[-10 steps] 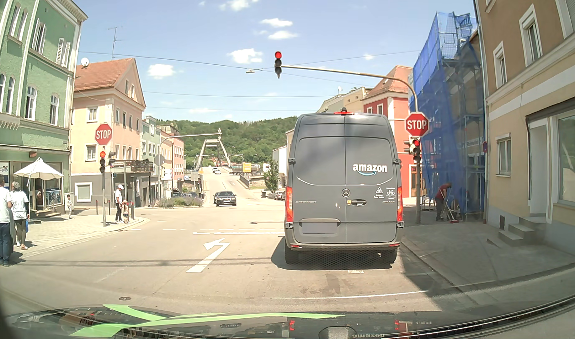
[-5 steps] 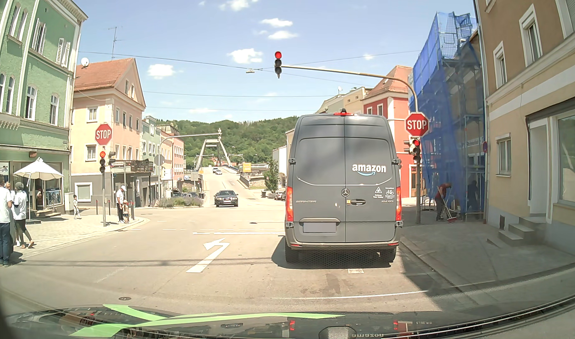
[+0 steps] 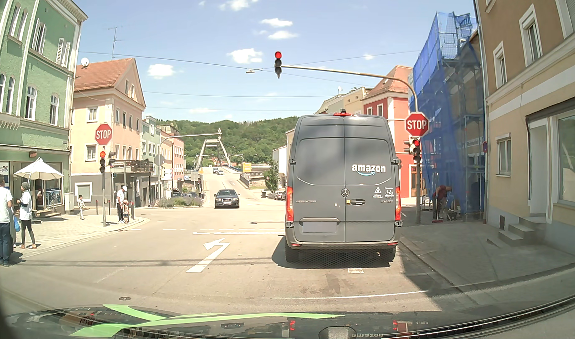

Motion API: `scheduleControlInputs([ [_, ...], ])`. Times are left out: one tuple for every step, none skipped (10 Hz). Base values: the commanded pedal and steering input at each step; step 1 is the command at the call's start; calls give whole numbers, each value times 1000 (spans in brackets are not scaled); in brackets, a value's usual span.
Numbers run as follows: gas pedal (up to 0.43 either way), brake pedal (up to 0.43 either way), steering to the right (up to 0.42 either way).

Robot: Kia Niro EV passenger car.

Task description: Follow the waypoints while adhering to traffic rules and regulations

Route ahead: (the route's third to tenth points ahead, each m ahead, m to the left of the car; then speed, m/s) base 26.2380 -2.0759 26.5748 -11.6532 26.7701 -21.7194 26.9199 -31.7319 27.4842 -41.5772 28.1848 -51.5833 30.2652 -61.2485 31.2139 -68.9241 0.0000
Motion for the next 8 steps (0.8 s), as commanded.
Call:
scheduleControlInputs([
  [0, 360, 31],
  [0, 360, 31],
  [0, 360, 32],
  [0, 360, 32],
  [0, 360, 32],
  [0, 360, 32],
  [0, 360, 32],
  [0, 366, 32],
])
